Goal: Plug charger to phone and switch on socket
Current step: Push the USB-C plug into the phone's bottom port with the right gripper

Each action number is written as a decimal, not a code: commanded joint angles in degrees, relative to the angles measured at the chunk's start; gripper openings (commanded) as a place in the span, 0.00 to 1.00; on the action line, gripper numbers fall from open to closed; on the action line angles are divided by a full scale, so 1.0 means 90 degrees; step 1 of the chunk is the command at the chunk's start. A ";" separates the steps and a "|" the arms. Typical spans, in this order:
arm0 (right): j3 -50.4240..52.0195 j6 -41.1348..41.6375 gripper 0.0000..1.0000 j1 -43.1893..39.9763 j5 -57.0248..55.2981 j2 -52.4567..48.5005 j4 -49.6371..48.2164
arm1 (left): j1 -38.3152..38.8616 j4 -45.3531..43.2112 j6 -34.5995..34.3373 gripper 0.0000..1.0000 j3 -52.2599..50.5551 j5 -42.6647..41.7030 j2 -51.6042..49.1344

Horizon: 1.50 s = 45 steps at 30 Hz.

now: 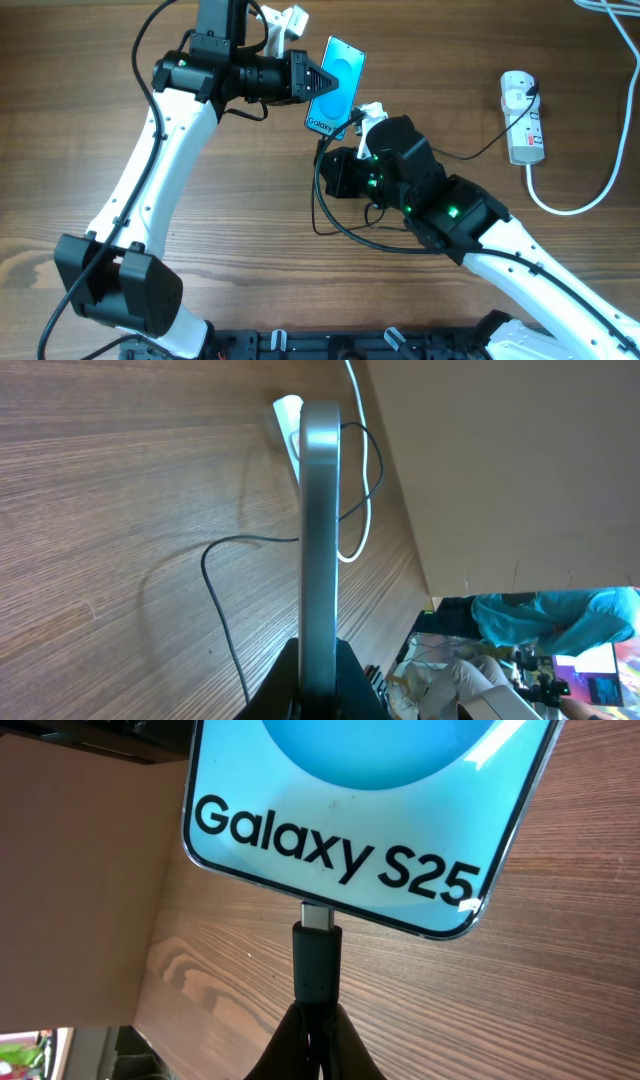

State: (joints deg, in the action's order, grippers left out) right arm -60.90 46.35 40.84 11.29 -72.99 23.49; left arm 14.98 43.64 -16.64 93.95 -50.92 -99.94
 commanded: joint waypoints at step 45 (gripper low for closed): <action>-0.0126 0.0559 0.04 -0.0396 -0.0083 0.0124 -0.0187 | 0.0104 0.0085 0.0136 0.04 0.0049 -0.0287 -0.0024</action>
State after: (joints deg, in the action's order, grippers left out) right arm -60.90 52.25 39.27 14.00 -72.99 22.65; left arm 15.40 43.62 -16.64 93.95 -50.87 -99.94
